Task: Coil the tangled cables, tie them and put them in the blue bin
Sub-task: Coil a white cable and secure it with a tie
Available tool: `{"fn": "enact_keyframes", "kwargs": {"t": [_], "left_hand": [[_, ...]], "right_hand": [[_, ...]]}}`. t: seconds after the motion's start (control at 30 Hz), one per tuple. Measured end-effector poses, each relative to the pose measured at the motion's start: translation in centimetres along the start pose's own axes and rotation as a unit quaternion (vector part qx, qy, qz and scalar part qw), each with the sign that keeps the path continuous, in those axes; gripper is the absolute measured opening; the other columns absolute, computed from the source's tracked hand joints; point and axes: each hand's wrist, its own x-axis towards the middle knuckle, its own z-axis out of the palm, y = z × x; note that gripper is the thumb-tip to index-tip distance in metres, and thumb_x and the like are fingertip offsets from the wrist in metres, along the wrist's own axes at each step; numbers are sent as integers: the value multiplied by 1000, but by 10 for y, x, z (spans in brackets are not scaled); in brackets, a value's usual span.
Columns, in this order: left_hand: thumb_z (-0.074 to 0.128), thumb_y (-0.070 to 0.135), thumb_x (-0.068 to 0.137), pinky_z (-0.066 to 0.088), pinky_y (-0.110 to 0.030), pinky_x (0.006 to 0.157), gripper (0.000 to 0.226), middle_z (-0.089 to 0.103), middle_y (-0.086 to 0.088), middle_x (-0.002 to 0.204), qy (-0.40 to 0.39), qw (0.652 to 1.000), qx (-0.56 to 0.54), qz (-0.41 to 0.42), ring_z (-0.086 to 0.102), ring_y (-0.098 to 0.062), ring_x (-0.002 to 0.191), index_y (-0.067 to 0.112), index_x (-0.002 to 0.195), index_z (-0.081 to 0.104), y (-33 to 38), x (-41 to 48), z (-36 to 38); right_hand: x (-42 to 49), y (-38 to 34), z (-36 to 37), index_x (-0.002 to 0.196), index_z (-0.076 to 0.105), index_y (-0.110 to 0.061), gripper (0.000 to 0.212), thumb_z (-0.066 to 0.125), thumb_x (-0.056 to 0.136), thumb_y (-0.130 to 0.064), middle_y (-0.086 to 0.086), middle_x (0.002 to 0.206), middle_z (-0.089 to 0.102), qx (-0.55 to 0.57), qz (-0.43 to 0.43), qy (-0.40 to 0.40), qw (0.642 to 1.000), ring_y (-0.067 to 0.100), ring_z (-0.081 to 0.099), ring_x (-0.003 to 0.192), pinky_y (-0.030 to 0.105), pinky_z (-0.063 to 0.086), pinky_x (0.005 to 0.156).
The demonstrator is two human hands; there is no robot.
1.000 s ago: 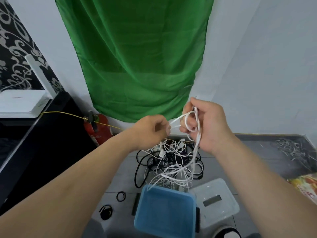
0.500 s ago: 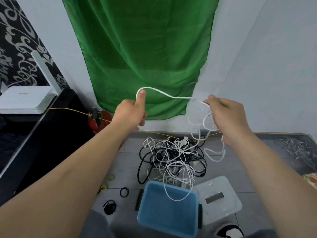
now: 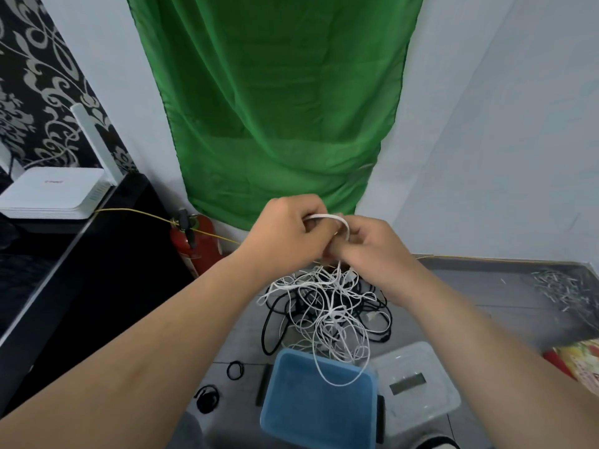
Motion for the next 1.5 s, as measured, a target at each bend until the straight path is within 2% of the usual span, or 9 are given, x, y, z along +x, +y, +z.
{"fn": "enact_keyframes", "kwargs": {"t": [0.23, 0.33, 0.53, 0.83, 1.0, 1.07, 1.23, 1.4, 1.5], "left_hand": [[69, 23, 93, 46, -30, 56, 12, 67, 2, 66, -1, 996, 64, -70, 59, -17, 61, 21, 80, 70, -26, 2, -20], [67, 35, 95, 45, -28, 59, 25, 65, 3, 66, -80, 976, 151, -132, 60, -20, 65, 21, 75, 68, -45, 0, -25], [63, 39, 99, 54, -30, 60, 46, 70, -1, 57, -88, 980, 11, -178, 63, -24, 54, 11, 63, 72, -24, -13, -20], [66, 25, 98, 40, -33, 49, 37, 59, -22, 66, -157, 979, -99, -79, 46, -17, 52, -2, 72, 61, 13, -28, 11], [58, 29, 81, 42, -30, 49, 25, 58, -2, 54, 17, 994, 78, -77, 50, -18, 50, 13, 62, 62, -3, -13, -7], [61, 20, 82, 53, -30, 62, 8, 67, 7, 71, 30, 993, 53, -100, 62, -13, 64, 23, 79, 69, -7, -11, -10], [67, 7, 88, 49, -21, 99, 67, 57, 15, 140, -182, 977, -62, -90, 53, -2, 129, 32, 147, 47, -8, -14, 13], [60, 19, 100, 54, -36, 73, 3, 67, 0, 90, -119, 985, -103, -67, 63, -9, 78, 16, 97, 61, -4, -16, 25], [61, 32, 102, 48, -32, 57, 25, 68, -8, 66, -111, 982, -120, -93, 66, -24, 60, 18, 82, 53, -2, -13, 21]], "right_hand": [[-4, -11, -8, 61, 59, -16, 43, 60, 102, -30, -4, 48, 26, 117, 36, 26, 992, 16, 21, 47, 34, 17, 55], [-4, -10, -13, 66, 60, -12, 41, 57, 104, -28, 3, 50, 37, 142, 56, 71, 986, 18, 32, 47, 30, 25, 51], [-2, 9, -18, 104, 69, -10, 37, 61, 98, -45, 5, 97, 70, -179, 80, 225, 954, 21, 68, 89, 33, 50, 77], [-1, -9, 1, 98, 75, -4, 35, 52, 107, -28, 14, 84, 75, 206, 149, 40, 966, 22, 70, 71, 41, 57, 78], [-10, -13, -12, 96, 67, 2, 33, 45, 109, -18, 20, 85, 74, 213, 116, -18, 970, 32, 75, 81, 41, 62, 82], [-14, -14, -14, 97, 65, 2, 33, 42, 110, -18, 12, 69, 63, 221, 98, -40, 970, 30, 70, 70, 44, 62, 84], [-23, -20, -13, 106, 68, 0, 30, 43, 109, -17, 3, 62, 34, 289, 63, -74, 952, 16, 39, 53, 38, 54, 60], [-27, -24, -19, 92, 71, -2, 32, 45, 102, -18, -1, 55, 27, 334, 72, -115, 933, 13, 21, 47, 28, 20, 48], [-27, -25, -26, 75, 64, -7, 30, 49, 94, -24, -4, 51, 20, 377, 79, -90, 918, 13, 10, 47, 26, 12, 46]]}}
